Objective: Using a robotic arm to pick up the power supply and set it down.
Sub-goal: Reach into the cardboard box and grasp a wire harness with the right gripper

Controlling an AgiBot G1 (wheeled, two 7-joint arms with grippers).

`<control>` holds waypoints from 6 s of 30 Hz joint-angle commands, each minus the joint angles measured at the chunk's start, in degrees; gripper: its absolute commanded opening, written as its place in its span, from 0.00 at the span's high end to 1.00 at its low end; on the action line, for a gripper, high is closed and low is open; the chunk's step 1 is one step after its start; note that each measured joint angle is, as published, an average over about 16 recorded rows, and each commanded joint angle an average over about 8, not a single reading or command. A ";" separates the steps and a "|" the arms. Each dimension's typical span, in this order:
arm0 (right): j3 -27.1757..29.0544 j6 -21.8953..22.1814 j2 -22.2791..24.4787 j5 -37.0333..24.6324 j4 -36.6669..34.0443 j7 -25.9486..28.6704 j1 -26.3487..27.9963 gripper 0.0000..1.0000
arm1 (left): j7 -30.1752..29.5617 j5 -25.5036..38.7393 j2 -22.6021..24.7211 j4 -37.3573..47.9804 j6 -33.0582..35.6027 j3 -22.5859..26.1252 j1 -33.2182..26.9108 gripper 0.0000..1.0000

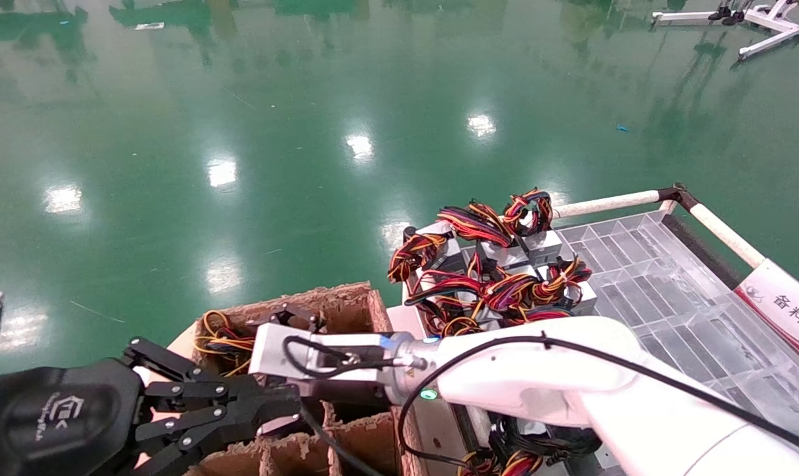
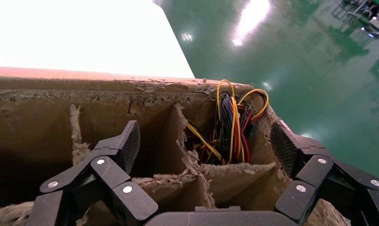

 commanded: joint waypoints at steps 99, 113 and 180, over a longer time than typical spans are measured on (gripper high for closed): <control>-22.58 19.58 0.22 29.51 4.00 -19.20 2.67 0.33 | 0.02 -0.02 -0.01 0.00 -0.02 0.03 -0.01 0.00; -23.05 19.32 0.24 30.47 3.43 -18.47 2.31 0.00 | 0.02 -0.02 -0.02 0.02 -0.03 0.03 0.01 0.00; -24.02 28.78 -0.08 37.97 9.52 -32.52 -0.53 1.00 | 0.03 -0.04 -0.03 0.03 -0.03 0.05 0.00 0.00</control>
